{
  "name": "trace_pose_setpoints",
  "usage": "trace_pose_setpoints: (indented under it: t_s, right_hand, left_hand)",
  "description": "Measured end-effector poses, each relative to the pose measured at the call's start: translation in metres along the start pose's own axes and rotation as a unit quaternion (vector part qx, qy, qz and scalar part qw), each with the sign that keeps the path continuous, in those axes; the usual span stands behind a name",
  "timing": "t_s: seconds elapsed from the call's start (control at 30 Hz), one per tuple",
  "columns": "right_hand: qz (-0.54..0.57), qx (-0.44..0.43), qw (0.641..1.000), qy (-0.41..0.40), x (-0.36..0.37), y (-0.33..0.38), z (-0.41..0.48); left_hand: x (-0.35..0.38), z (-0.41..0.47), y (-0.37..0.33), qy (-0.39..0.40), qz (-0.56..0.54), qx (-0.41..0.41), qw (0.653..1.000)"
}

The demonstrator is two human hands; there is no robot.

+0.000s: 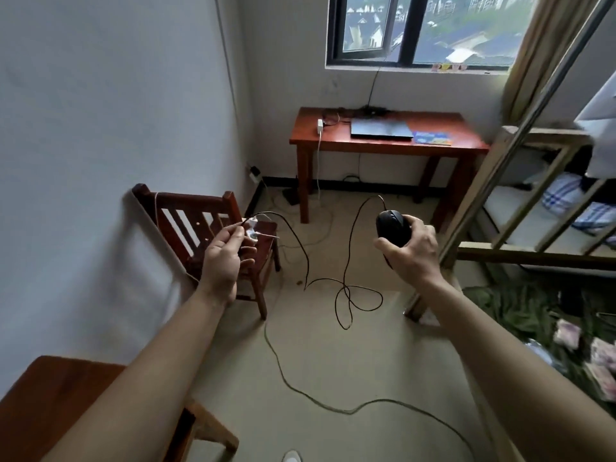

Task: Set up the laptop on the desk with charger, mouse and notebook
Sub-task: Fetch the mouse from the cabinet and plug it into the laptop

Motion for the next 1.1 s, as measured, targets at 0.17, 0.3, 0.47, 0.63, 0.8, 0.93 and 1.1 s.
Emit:
trace_pose_setpoints:
  t_s: [0.17,0.3,0.47,0.63,0.8,0.93,1.1]
  right_hand:
    - [-0.018,0.012,0.999,-0.043,0.006,0.005,0.108]
    - [-0.025,0.048,0.995,-0.084,0.004,-0.022,0.182]
    - [-0.022,0.086,0.991,-0.103,0.016,-0.076,0.280]
    - [0.012,0.088,0.990,-0.110,0.023,-0.124,0.418]
    - [0.036,0.091,0.988,-0.120,0.004,-0.134,0.557]
    - [0.037,0.083,0.988,-0.123,-0.013,-0.134,0.657]
    - [0.026,0.065,0.989,-0.127,-0.012,-0.156,0.760]
  left_hand:
    - [0.060,0.135,-0.016,0.061,-0.016,-0.017,0.998]
    - [0.124,0.220,-0.015,0.114,0.028,-0.008,0.993]
    - [0.201,0.316,0.016,0.138,0.050,0.003,0.989]
    - [0.297,0.429,0.042,0.148,0.061,-0.003,0.987]
    - [0.394,0.531,0.020,0.148,0.036,0.012,0.988]
    - [0.456,0.604,0.000,0.139,0.022,0.038,0.989]
    - [0.519,0.693,0.008,0.119,0.023,0.053,0.991]
Point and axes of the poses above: each hand's wrist, its own z-axis towards the middle knuckle, its own x-axis out of the palm, y = z × x, the point moved 5 cm from there along z, towards the middle knuckle, and after that the axes turned 2 degrees about y, right-handed, at the moved point
